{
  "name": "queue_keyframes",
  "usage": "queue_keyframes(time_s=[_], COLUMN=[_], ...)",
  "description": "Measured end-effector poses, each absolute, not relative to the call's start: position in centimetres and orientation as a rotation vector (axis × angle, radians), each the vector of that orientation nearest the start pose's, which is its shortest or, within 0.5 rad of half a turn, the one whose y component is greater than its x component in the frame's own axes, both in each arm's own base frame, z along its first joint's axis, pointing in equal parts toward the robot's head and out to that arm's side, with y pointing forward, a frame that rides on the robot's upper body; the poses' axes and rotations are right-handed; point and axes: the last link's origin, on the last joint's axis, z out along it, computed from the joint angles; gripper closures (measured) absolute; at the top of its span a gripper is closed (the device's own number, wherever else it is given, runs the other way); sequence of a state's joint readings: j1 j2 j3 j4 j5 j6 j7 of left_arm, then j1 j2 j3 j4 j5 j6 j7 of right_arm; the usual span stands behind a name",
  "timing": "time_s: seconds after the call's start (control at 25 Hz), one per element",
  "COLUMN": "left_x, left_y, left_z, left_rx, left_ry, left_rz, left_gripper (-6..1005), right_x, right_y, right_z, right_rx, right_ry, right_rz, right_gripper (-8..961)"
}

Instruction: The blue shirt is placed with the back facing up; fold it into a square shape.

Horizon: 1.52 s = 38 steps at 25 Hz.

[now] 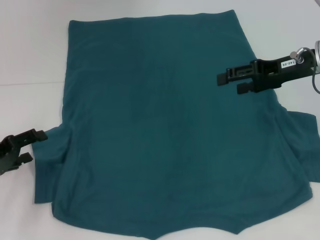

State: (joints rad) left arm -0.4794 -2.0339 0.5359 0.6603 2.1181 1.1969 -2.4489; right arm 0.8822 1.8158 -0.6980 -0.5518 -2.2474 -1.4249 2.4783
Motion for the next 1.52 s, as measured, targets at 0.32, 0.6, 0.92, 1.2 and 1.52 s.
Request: queue_keyframes(time_s=[0.32, 0.6, 0.92, 1.2, 1.52], left_x=[-34.9, -34.5, -33.9, -33.8, -34.0], left_y=[35.6, 35.5, 35.8, 36.0, 35.9], left_z=[3.6, 2.5, 2.4, 2.2, 2.3], left_rx=[2.226, 2.226, 2.241, 2.266, 2.279], left_ry=[2.664, 2.645, 2.614, 2.605, 2.61], left_rz=[1.01, 0.961, 0.965, 0.931, 0.909], left_gripper=[94, 120, 171, 431, 750], right_x=[21.7, 21.7, 21.7, 21.7, 21.7], right_y=[43.8, 43.8, 43.9, 43.9, 43.9], right_z=[8.2, 8.2, 8.3, 8.3, 8.4], right_rx=[-2.315, -2.315, -2.311, -2.31, -2.307], right_ry=[1.674, 1.674, 1.676, 1.675, 1.675], right_rz=[0.419, 0.419, 0.43, 0.432, 0.434], right_gripper=[8, 8, 8, 8, 8])
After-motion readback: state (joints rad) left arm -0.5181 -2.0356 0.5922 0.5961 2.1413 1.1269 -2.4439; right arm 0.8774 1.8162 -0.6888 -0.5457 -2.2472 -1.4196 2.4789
